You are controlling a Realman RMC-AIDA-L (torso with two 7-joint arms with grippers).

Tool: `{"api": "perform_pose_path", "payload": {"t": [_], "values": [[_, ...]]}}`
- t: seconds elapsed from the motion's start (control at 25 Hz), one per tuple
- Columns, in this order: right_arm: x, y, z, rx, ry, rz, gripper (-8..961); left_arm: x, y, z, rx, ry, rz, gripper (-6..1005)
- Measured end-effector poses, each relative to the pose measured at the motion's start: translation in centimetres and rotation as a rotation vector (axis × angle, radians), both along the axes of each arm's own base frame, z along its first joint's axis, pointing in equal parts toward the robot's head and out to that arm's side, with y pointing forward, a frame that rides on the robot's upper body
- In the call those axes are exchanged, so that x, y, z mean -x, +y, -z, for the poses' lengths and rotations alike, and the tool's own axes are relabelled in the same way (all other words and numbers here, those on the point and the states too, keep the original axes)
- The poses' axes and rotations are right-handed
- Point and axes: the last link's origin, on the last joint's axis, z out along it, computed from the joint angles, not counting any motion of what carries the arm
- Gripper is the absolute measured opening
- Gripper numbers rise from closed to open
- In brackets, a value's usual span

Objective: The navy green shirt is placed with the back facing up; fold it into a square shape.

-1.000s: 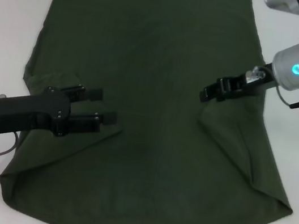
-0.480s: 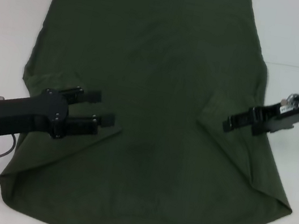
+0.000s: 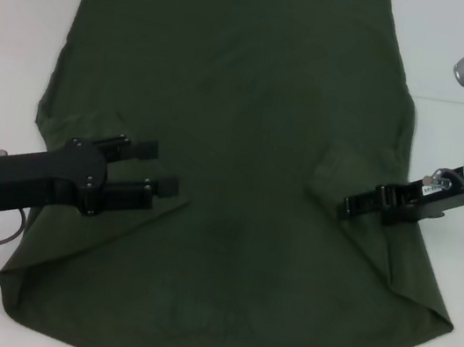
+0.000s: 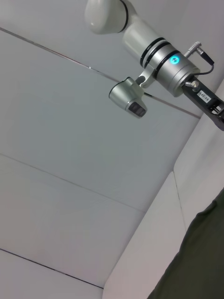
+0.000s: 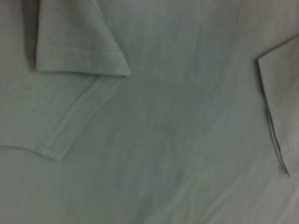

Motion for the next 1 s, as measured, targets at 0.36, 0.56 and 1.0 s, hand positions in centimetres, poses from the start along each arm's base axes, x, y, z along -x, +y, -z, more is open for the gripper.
{"api": "perform_pose_path", "payload": {"t": [0.36,0.56,1.0], "values": [[0.0,-0.3,1.2,-0.009,0.016,0.003,922,-0.1,0.1,-0.1,0.000,0.001,0.003,861],[0.0,-0.3,1.5,-0.014,0.021,0.001,921,-0.2,0.2,-0.1,0.000,0.001,0.005,861],[3.7,-1.2,1.2,0.080,0.251,-0.051,918,-0.2,0.2,-0.1,-0.001,0.001,0.004,862]]}}
